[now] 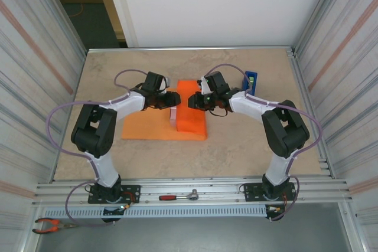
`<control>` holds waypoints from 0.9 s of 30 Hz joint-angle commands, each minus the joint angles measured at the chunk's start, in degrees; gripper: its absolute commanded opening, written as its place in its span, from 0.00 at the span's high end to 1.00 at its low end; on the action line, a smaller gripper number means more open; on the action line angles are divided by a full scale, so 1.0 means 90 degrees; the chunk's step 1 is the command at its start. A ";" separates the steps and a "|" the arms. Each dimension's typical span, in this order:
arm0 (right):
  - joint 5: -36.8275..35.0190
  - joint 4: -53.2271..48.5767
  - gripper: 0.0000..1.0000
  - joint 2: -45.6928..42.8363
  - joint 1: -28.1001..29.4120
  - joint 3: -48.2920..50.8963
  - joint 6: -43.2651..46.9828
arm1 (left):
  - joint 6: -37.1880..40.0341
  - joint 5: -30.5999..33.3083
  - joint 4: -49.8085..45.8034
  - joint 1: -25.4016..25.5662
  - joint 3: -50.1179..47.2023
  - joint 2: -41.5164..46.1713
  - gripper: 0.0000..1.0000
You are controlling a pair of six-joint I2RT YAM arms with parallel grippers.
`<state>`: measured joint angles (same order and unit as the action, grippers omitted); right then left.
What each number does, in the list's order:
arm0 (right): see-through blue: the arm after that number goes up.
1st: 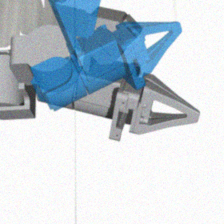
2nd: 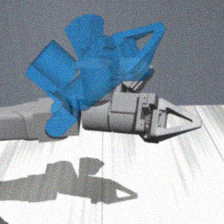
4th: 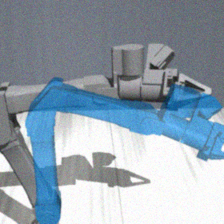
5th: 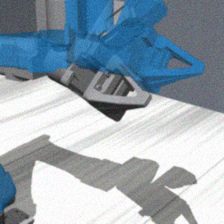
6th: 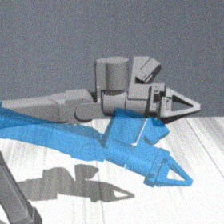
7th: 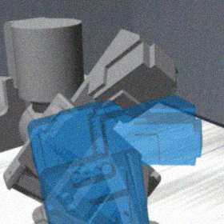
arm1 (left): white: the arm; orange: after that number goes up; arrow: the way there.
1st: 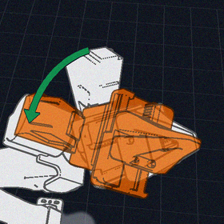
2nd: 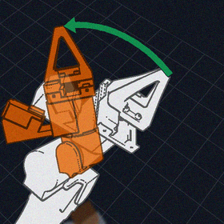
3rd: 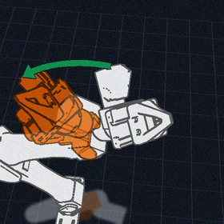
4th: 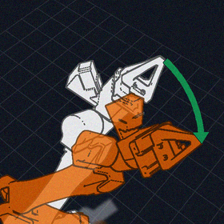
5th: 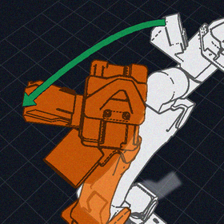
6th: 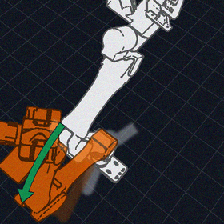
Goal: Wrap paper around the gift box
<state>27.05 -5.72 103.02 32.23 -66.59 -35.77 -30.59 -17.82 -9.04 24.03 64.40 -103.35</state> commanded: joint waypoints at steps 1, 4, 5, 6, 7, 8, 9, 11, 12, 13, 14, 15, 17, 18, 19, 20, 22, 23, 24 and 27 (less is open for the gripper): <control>0.0036 -0.0048 0.79 0.0031 0.0051 0.0052 -0.0078 | -0.0158 0.0422 -0.0571 0.0005 -0.0344 0.0123 0.53; 0.0023 -0.0039 0.82 0.0162 0.0052 0.0045 -0.0069 | -0.0324 0.0349 -0.0369 0.0006 -0.0485 0.0256 0.53; 0.0025 -0.0030 0.82 0.0198 0.0047 0.0045 -0.0063 | -0.0327 0.0326 -0.0354 0.0005 -0.0470 0.0272 0.53; 0.0023 -0.0029 0.83 0.0232 0.0052 0.0045 -0.0060 | -0.0307 0.0319 -0.0378 0.0001 -0.0428 0.0267 0.52; 0.0022 -0.0019 0.83 0.0272 0.0052 0.0045 -0.0064 | -0.0268 0.0310 -0.0417 -0.0004 -0.0360 0.0252 0.52; 0.0028 -0.0019 0.84 0.0297 0.0049 0.0045 -0.0049 | -0.0222 0.0287 -0.0466 -0.0004 -0.0295 0.0233 0.51; 0.0031 -0.0019 0.84 0.0330 0.0052 0.0045 -0.0041 | -0.0189 0.0274 -0.0503 -0.0009 -0.0235 0.0213 0.51; 0.0021 -0.0029 0.86 0.0378 0.0051 0.0057 -0.0030 | -0.0142 0.0231 -0.0540 -0.0032 -0.0147 0.0186 0.51; 0.0013 -0.0029 0.87 0.0407 0.0052 0.0064 -0.0020 | -0.0132 0.0206 -0.0546 -0.0041 -0.0133 0.0177 0.51; 0.0016 -0.0030 0.87 0.0411 0.0048 0.0082 -0.0010 | -0.0118 0.0192 -0.0553 -0.0048 -0.0110 0.0191 0.49; 0.0003 -0.0029 0.88 0.0422 0.0047 0.0103 -0.0001 | -0.0104 0.0167 -0.0556 -0.0061 -0.0101 0.0203 0.48; -0.0005 -0.0024 0.88 0.0429 0.0051 0.0128 0.0000 | -0.0083 0.0159 -0.0536 -0.0072 -0.0098 0.0223 0.46; -0.0003 -0.0001 0.88 0.0406 0.0043 0.0190 0.0005 | -0.0068 0.0131 -0.0496 -0.0110 -0.0078 0.0271 0.41; -0.0002 0.0009 0.88 0.0405 0.0051 0.0215 0.0007 | -0.0059 0.0084 -0.0440 -0.0126 -0.0080 0.0293 0.39; -0.0007 0.0009 0.88 0.0408 0.0048 0.0237 0.0009 | -0.0062 0.0073 -0.0418 -0.0141 -0.0066 0.0299 0.36; -0.0011 0.0010 0.88 0.0408 0.0051 0.0249 0.0009 | -0.0058 0.0043 -0.0392 -0.0149 -0.0048 0.0310 0.35; -0.0014 0.0018 0.88 0.0406 0.0047 0.0279 0.0019 | -0.0064 -0.0042 -0.0327 -0.0151 -0.0015 0.0304 0.32; -0.0014 0.0010 0.88 0.0408 0.0046 0.0295 0.0028 | -0.0077 -0.0078 -0.0307 -0.0142 -0.0003 0.0302 0.31; -0.0014 0.0020 0.88 0.0398 0.0048 0.0301 0.0029 | -0.0104 -0.0124 -0.0277 -0.0141 -0.0004 0.0292 0.31; -0.0019 0.0044 0.88 0.0392 0.0049 0.0343 0.0019 | -0.0136 -0.0177 -0.0132 -0.0085 -0.0082 0.0268 0.28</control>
<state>27.33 -3.88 105.27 32.23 -65.73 -35.75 -31.97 -17.98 -10.55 23.09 62.89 -101.45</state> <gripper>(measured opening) 0.121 0.717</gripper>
